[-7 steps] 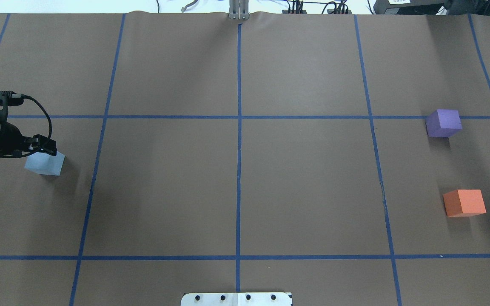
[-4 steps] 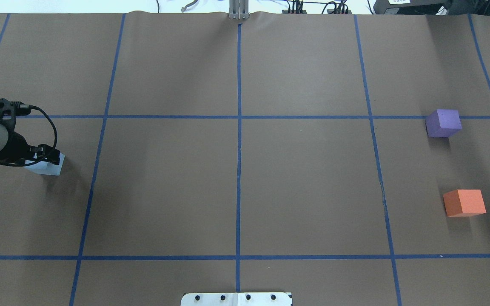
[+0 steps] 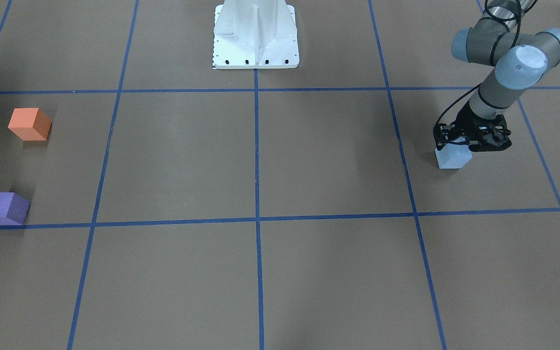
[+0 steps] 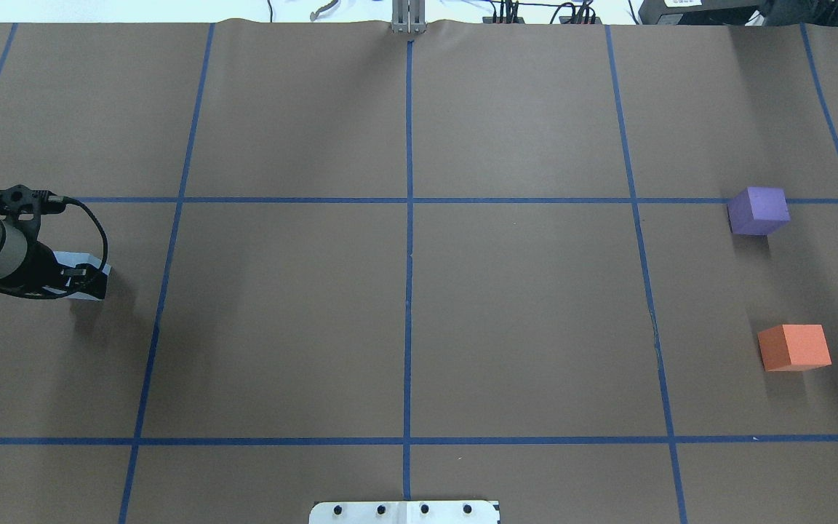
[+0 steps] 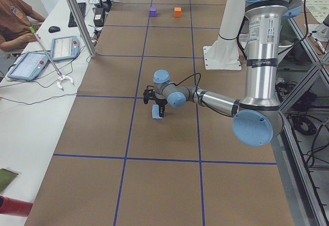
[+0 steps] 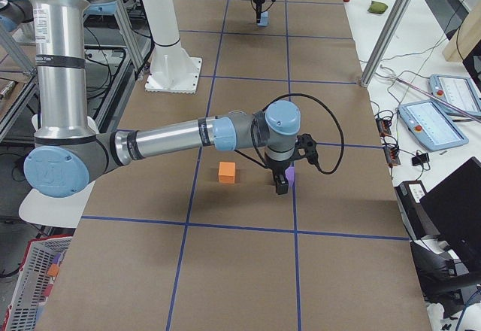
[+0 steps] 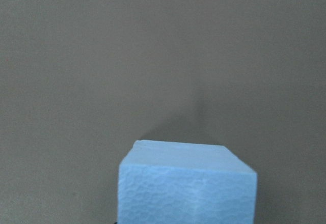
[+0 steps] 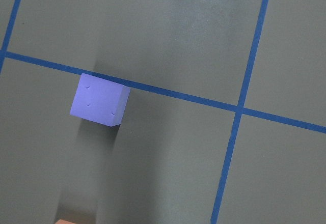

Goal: Place blue block between orange and purple blocks
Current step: 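Carry the light blue cube with the left gripper to the table center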

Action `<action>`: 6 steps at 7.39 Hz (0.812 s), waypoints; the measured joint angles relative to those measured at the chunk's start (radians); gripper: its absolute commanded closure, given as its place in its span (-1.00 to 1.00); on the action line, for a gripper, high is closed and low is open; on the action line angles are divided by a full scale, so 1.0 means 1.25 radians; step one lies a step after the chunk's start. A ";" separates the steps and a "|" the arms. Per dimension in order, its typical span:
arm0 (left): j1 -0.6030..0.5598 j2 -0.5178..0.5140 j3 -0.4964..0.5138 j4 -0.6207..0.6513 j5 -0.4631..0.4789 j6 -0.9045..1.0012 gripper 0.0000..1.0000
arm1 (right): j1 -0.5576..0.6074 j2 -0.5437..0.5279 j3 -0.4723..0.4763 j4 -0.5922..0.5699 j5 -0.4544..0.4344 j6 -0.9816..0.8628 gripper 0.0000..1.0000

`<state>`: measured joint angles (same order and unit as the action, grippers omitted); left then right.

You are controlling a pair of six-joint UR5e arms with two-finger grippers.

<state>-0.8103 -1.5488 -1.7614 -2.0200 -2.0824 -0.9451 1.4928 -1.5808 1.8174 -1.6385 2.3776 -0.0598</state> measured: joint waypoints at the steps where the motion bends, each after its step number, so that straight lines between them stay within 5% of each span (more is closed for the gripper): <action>1: -0.003 0.001 -0.036 0.035 -0.008 0.000 1.00 | -0.001 -0.002 0.002 0.000 0.000 0.001 -1.00; 3: -0.005 -0.055 -0.127 0.175 -0.016 -0.004 1.00 | -0.001 -0.018 0.004 0.002 -0.001 0.006 -1.00; 6: 0.007 -0.350 -0.139 0.464 -0.017 -0.029 1.00 | -0.001 -0.026 0.001 0.003 0.000 0.006 -1.00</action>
<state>-0.8015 -1.9864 -1.9349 -1.4396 -2.1031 -0.9810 1.4910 -1.6127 1.8192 -1.6353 2.3775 -0.0529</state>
